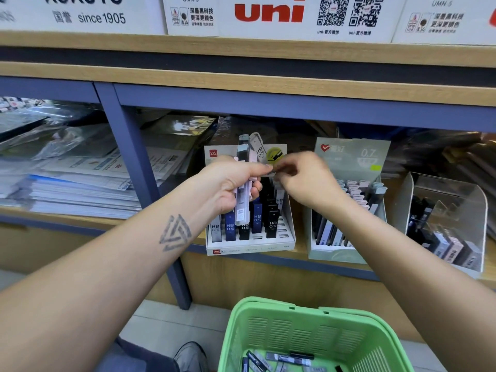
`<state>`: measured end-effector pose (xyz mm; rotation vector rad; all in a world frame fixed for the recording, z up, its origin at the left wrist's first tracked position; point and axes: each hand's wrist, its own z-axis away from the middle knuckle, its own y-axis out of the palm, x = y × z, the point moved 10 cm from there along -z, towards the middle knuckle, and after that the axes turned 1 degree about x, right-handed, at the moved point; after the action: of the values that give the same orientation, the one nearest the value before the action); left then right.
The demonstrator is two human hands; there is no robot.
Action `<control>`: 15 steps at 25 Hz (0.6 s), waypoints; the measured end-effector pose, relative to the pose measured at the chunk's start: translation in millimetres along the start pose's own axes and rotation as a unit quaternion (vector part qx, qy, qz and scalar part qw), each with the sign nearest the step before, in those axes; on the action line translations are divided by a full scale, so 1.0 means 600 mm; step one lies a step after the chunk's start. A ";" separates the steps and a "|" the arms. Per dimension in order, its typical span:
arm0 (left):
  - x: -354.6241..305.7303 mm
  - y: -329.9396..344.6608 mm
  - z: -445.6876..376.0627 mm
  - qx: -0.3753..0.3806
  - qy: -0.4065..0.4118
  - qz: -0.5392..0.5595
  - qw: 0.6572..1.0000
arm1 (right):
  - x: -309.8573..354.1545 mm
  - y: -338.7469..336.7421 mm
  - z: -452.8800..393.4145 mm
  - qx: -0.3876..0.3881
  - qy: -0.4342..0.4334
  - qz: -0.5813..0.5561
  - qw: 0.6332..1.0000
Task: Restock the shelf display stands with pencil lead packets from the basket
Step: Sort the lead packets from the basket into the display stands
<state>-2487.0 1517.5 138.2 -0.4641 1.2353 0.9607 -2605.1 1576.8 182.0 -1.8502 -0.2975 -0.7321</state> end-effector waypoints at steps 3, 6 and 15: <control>-0.011 -0.026 -0.006 -0.081 0.052 0.010 0.995 | 0.031 0.050 0.063 0.169 0.097 -0.347 0.917; -0.014 -0.039 -0.007 -0.132 0.079 0.012 0.988 | 0.051 0.071 0.090 0.208 0.087 -0.333 0.916; -0.028 -0.073 -0.018 -0.166 0.096 0.046 0.980 | 0.014 0.052 0.097 0.224 0.066 -0.200 0.951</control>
<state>-2457.6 1479.4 142.4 -0.7832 1.2813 1.2321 -2562.0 1616.0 149.7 -1.3141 -0.7051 -0.9690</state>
